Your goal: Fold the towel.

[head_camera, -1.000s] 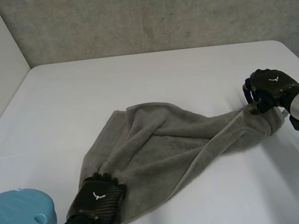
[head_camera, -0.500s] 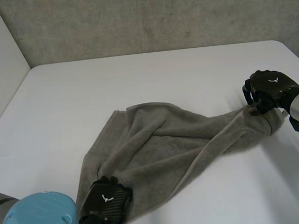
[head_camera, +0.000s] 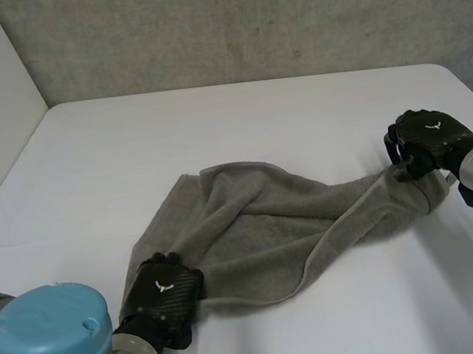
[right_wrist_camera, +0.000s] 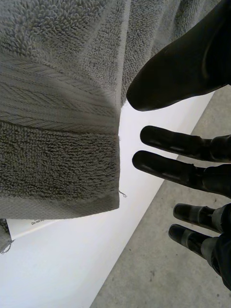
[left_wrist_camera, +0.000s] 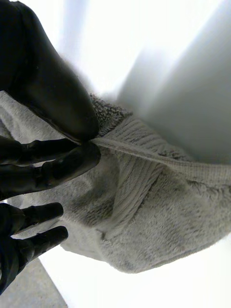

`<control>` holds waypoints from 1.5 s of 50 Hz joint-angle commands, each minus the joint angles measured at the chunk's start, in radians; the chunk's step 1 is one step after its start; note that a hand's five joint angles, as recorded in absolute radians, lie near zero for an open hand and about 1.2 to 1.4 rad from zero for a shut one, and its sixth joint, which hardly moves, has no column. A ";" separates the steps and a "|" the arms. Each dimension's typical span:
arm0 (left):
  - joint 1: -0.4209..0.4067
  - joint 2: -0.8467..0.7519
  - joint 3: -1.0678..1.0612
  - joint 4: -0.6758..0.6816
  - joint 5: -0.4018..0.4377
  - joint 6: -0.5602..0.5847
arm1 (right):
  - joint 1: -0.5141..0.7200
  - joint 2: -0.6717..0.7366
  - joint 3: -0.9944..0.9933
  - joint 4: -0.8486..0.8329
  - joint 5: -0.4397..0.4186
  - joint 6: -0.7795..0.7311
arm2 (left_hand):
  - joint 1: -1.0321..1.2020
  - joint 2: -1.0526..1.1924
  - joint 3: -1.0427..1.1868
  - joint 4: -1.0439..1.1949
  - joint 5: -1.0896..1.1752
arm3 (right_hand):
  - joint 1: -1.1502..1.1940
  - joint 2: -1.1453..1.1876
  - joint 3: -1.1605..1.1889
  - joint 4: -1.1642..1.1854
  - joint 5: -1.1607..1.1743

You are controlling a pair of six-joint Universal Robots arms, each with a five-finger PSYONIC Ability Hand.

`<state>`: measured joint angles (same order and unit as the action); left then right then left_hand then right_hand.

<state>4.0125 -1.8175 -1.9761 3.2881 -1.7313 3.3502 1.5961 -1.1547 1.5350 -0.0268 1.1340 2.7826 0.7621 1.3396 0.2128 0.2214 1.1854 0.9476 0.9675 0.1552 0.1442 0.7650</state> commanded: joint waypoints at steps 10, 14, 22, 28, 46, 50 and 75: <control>0.073 0.075 0.071 -0.002 0.029 0.002 | -0.013 -0.082 0.025 0.028 -0.010 -0.104 | 0.634 0.057 -0.038 -0.047 0.036 | -0.707 -0.726 0.019 0.030 -0.699; 0.097 0.069 0.082 -0.002 0.056 0.000 | -0.030 -0.071 0.030 0.030 -0.036 -0.170 | 0.634 0.057 -0.038 -0.047 0.036 | -0.716 -0.736 0.019 0.030 -0.708; 0.108 0.052 0.076 -0.002 0.076 -0.009 | -0.059 0.021 -0.039 0.031 -0.083 -0.232 | 0.634 0.057 -0.038 -0.047 0.036 | -0.695 -0.715 0.019 0.030 -0.687; 0.092 0.038 0.027 -0.007 0.076 -0.011 | -0.057 0.036 -0.058 0.064 -0.079 -0.232 | 0.100 -0.478 -0.038 -0.047 -0.498 | -0.689 -0.709 0.019 0.030 -0.681; -0.041 0.020 -0.033 -0.047 0.073 -0.005 | -0.061 0.043 -0.001 0.057 -0.086 -0.222 | -0.505 -1.082 -0.038 -0.047 -1.102 | -0.689 -0.709 0.019 0.030 -0.681; -0.044 0.004 -0.035 -0.045 0.072 -0.009 | -0.062 0.043 0.010 0.053 -0.086 -0.222 | -0.499 -1.076 -0.038 -0.047 -1.097 | -0.689 -0.709 0.019 0.030 -0.681; -0.056 -0.083 -0.024 0.024 0.042 -0.011 | -0.057 0.041 0.033 0.045 -0.088 -0.222 | -0.070 -0.648 -0.038 -0.047 -0.668 | -0.689 -0.709 0.019 0.030 -0.681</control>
<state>3.9569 -1.8882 -1.9997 3.3085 -1.6729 3.3394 1.5373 -1.1134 1.5668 0.0183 1.0468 2.5602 0.6359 0.6493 0.2128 0.2214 0.4721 0.3092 0.3085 0.1552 0.1442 0.0895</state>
